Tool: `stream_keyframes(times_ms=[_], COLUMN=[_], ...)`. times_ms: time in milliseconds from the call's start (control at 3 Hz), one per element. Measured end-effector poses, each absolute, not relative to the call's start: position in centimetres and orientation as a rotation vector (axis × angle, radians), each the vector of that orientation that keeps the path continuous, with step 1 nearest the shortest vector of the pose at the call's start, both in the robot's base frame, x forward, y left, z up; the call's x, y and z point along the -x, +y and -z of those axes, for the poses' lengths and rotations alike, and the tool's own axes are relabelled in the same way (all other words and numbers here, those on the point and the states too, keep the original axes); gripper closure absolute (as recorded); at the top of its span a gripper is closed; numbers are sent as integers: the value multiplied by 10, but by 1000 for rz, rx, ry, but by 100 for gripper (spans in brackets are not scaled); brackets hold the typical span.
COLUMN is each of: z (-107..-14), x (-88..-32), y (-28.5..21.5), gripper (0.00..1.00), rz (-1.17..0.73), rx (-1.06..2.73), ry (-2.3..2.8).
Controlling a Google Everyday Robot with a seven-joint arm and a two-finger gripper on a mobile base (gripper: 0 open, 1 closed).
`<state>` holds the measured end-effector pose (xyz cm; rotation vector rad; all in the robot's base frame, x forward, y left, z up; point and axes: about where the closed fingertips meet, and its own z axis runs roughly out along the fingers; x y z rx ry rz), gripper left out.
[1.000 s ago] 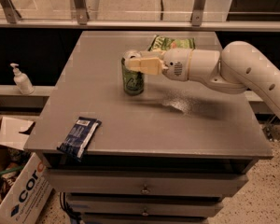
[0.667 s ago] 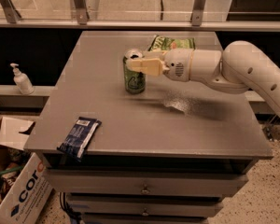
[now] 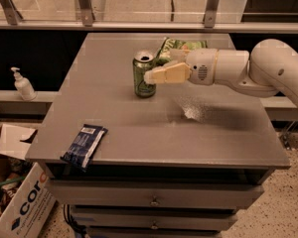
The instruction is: Place green can upright
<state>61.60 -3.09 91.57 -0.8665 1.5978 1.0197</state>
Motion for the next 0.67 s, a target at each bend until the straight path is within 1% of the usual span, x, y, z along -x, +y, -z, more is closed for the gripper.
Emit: stream_keyframes(times_ms=[333, 667], z=[-912, -912], x=[-605, -605], y=[-79, -78], gripper=[0, 0], rz=[-977, -977], rx=[912, 912], ry=[1586, 1586])
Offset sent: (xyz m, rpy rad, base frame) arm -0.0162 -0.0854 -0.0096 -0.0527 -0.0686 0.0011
